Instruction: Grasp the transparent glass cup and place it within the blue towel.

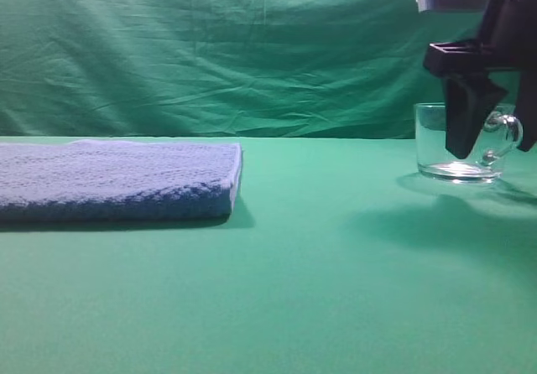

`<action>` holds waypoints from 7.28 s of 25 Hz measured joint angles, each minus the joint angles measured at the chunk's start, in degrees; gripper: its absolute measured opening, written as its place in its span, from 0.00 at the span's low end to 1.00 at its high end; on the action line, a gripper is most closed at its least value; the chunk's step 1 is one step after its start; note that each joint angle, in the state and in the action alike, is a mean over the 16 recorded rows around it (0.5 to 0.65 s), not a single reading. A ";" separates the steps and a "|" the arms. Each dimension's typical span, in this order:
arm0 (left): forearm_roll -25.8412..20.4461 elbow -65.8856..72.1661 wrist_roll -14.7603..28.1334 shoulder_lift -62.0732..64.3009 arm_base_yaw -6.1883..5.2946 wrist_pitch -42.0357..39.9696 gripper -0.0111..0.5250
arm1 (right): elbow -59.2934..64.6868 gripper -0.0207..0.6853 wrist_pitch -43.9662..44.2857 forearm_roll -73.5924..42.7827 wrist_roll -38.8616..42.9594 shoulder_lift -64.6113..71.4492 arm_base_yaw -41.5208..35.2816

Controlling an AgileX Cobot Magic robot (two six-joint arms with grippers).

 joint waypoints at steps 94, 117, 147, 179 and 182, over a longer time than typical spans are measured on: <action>0.00 0.00 0.00 0.00 0.00 0.00 0.02 | -47.25 0.12 42.98 -7.58 5.37 -6.95 36.08; 0.00 0.00 0.00 0.00 0.00 0.00 0.02 | -0.97 0.12 21.28 -7.75 8.71 -29.59 36.08; 0.00 0.00 0.00 0.00 0.00 0.00 0.02 | 40.10 0.12 -7.33 -6.14 10.48 -85.80 4.03; 0.00 0.00 0.00 0.00 0.00 0.00 0.02 | 59.37 0.12 -6.77 -4.15 10.63 -100.72 -14.70; 0.00 0.00 0.00 0.00 0.00 0.00 0.02 | 59.37 0.12 -6.62 -4.14 10.59 -100.72 -14.70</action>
